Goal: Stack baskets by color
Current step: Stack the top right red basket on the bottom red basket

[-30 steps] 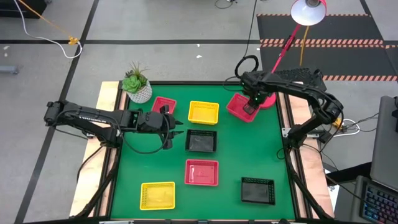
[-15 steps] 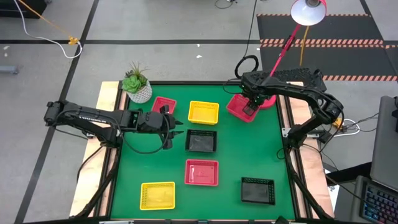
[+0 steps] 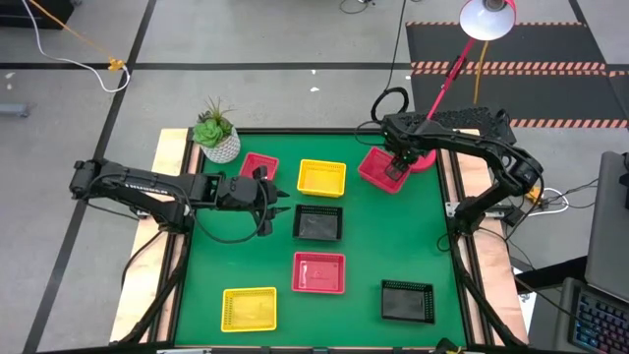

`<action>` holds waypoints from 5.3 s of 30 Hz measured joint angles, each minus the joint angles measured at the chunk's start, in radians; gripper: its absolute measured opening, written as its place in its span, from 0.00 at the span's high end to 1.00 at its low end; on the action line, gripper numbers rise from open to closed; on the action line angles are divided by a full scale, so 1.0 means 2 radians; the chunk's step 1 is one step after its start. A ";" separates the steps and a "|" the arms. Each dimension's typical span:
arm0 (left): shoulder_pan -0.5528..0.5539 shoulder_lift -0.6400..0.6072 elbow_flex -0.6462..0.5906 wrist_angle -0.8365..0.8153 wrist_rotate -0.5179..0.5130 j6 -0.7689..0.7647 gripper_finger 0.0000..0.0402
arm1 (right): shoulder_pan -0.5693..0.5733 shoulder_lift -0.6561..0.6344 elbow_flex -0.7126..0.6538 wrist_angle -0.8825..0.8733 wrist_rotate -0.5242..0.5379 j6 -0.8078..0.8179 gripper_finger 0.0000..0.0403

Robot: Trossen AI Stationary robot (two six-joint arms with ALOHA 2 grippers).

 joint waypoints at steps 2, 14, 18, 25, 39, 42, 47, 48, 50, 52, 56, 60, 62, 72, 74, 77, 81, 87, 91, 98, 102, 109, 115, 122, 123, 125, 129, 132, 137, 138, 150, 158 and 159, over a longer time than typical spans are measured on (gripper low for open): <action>0.000 0.000 0.000 0.000 0.000 0.000 0.58 | 0.000 0.000 0.000 0.000 0.000 -0.001 0.69; 0.000 0.000 0.000 0.001 0.000 -0.001 0.58 | 0.000 0.001 0.000 0.002 -0.004 -0.005 0.81; 0.000 0.000 0.000 0.001 0.000 -0.001 0.58 | 0.000 0.010 0.000 0.009 -0.012 -0.005 0.80; 0.000 0.000 0.000 0.001 0.000 -0.001 0.58 | 0.000 0.013 0.000 0.020 -0.012 -0.006 0.80; 0.000 0.000 0.000 0.001 0.000 -0.001 0.58 | 0.001 0.004 -0.043 0.013 -0.012 -0.008 0.98; 0.000 0.000 0.000 0.001 0.000 -0.001 0.58 | 0.006 -0.009 -0.044 0.014 -0.012 -0.007 0.97; 0.000 0.000 0.000 0.002 0.000 -0.001 0.58 | 0.017 -0.046 -0.046 -0.003 -0.029 0.002 0.98; 0.000 0.000 0.000 0.003 0.000 -0.001 0.58 | 0.020 -0.054 -0.046 -0.008 -0.037 0.005 0.98; 0.000 0.000 0.000 0.004 0.000 0.000 0.58 | 0.027 -0.071 -0.046 -0.020 -0.049 0.016 0.98; 0.000 0.000 0.000 0.005 0.000 0.000 0.58 | 0.038 -0.092 -0.046 -0.034 -0.056 0.030 0.98; 0.000 0.000 0.000 0.005 0.000 0.000 0.58 | 0.064 -0.129 -0.042 -0.066 -0.075 0.063 0.98; 0.000 0.000 0.000 0.005 0.000 0.000 0.58 | 0.099 -0.160 -0.019 -0.113 -0.087 0.101 0.99; 0.000 0.000 0.000 0.005 0.000 -0.001 0.58 | 0.120 -0.169 -0.003 -0.132 -0.091 0.120 0.99; 0.000 0.000 0.000 0.005 0.000 -0.003 0.58 | 0.256 -0.185 0.089 -0.177 -0.091 0.219 0.99; 0.000 0.000 0.000 0.005 0.000 -0.004 0.58 | 0.288 -0.182 0.108 -0.178 -0.092 0.239 0.99; 0.000 0.000 0.000 0.005 0.000 -0.012 0.58 | 0.335 -0.174 0.134 -0.178 -0.091 0.265 0.99; -0.001 0.000 0.000 0.004 0.000 -0.036 0.58 | 0.389 -0.159 0.163 -0.178 -0.091 0.293 0.99; -0.018 0.000 0.000 0.003 -0.001 -0.079 0.58 | 0.456 -0.132 0.191 -0.152 -0.088 0.312 0.99; -0.045 0.000 0.000 0.003 -0.003 -0.100 0.58 | 0.489 -0.115 0.194 -0.106 -0.088 0.308 0.99; -0.104 0.000 0.000 0.003 -0.066 -0.134 0.58 | 0.523 -0.093 0.194 -0.041 -0.089 0.289 0.98; -0.133 0.000 0.000 0.003 -0.095 -0.150 0.58 | 0.530 -0.087 0.194 -0.019 -0.089 0.282 0.98; -0.159 0.007 0.000 0.005 -0.125 -0.169 0.58 | 0.529 -0.087 0.194 0.022 -0.089 0.253 0.98; -0.159 0.015 0.001 0.010 -0.129 -0.171 0.58 | 0.527 -0.084 0.194 0.069 -0.092 0.223 0.98; -0.156 0.017 0.000 0.009 -0.148 -0.160 0.58 | 0.515 -0.046 0.214 0.090 -0.106 0.189 0.97; -0.156 0.017 0.000 0.008 -0.149 -0.158 0.58 | 0.514 -0.035 0.222 0.089 -0.105 0.182 0.97; -0.154 0.017 0.000 0.009 -0.150 -0.154 0.58 | 0.514 -0.018 0.233 0.088 -0.104 0.172 0.97; -0.150 0.017 0.000 0.008 -0.150 -0.153 0.58 | 0.512 0.005 0.242 0.082 -0.106 0.159 0.97; -0.150 0.017 0.000 0.009 -0.150 -0.147 0.58 | 0.510 0.019 0.242 0.065 -0.105 0.158 0.97; -0.150 0.017 0.000 0.016 -0.150 -0.144 0.58 | 0.507 0.044 0.242 0.061 -0.104 0.160 0.97; -0.150 0.017 0.000 0.017 -0.150 -0.144 0.58 | 0.507 0.050 0.242 0.061 -0.104 0.157 0.97; -0.150 0.017 0.000 0.017 -0.150 -0.146 0.58 | 0.506 0.111 0.241 0.061 -0.106 0.136 0.97; -0.150 0.017 0.000 0.017 -0.150 -0.145 0.58 | 0.494 0.124 0.241 0.059 -0.132 0.141 0.97; -0.150 0.017 0.000 0.017 -0.150 -0.145 0.58 | 0.492 0.124 0.241 0.056 -0.132 0.141 0.97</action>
